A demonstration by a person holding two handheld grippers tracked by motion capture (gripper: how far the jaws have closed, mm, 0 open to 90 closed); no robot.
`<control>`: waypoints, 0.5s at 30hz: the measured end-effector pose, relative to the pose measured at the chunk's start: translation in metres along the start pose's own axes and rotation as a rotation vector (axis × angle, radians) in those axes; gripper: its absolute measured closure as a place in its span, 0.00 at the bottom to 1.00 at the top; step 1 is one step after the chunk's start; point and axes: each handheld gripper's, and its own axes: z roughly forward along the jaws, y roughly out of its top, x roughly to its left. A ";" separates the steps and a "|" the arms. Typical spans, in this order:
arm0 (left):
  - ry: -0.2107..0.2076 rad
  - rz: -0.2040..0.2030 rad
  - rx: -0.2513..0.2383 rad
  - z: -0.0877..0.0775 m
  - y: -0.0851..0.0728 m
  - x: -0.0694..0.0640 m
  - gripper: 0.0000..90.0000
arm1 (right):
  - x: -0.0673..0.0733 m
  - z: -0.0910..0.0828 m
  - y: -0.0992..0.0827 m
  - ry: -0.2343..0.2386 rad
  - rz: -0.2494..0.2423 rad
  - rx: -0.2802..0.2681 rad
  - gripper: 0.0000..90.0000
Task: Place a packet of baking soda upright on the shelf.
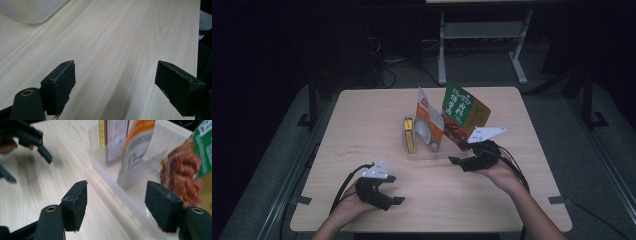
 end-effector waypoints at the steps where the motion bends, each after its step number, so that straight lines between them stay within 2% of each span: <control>1: 0.000 0.004 0.002 0.000 0.000 0.000 0.18 | 0.001 -0.001 -0.004 0.006 0.002 0.001 0.38; 10: -0.003 0.031 0.029 0.004 -0.001 -0.004 0.18 | 0.010 -0.011 -0.030 0.049 -0.007 0.025 0.34; 13: -0.003 0.026 0.022 0.006 -0.001 -0.005 0.18 | 0.015 -0.012 -0.041 0.061 -0.017 0.057 0.33; 15: -0.005 0.039 0.035 0.006 -0.001 -0.004 0.18 | 0.017 -0.010 -0.049 0.071 -0.020 0.088 0.33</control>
